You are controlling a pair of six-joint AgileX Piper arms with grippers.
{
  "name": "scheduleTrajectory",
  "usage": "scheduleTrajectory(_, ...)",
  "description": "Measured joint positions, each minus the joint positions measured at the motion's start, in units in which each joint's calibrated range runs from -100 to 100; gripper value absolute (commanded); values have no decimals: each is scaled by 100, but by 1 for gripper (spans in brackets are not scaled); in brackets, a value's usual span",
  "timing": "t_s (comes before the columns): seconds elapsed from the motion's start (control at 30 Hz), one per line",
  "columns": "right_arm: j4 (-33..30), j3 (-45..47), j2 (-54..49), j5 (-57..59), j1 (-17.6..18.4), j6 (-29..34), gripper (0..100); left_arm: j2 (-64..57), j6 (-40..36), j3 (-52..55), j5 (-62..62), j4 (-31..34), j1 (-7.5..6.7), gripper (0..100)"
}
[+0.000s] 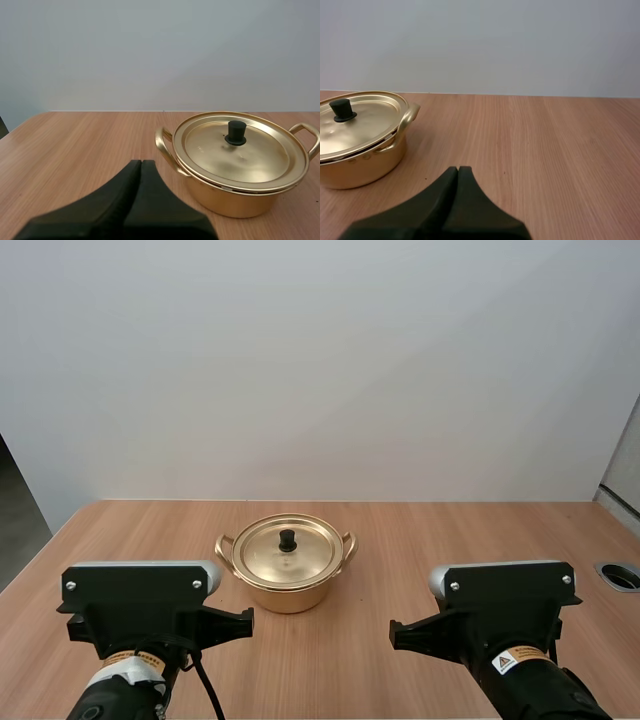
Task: Open the pot, put the car inside, and close it
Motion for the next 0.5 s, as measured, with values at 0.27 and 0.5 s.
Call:
scheduleTrajectory(0.27,-316,0,0,-4,0,0,0,0,0,0,0,-9,0,0)
scheduleTrajectory(0.5,-500,0,0,-92,0,0,0,0,0,0,0,-24,0,0)
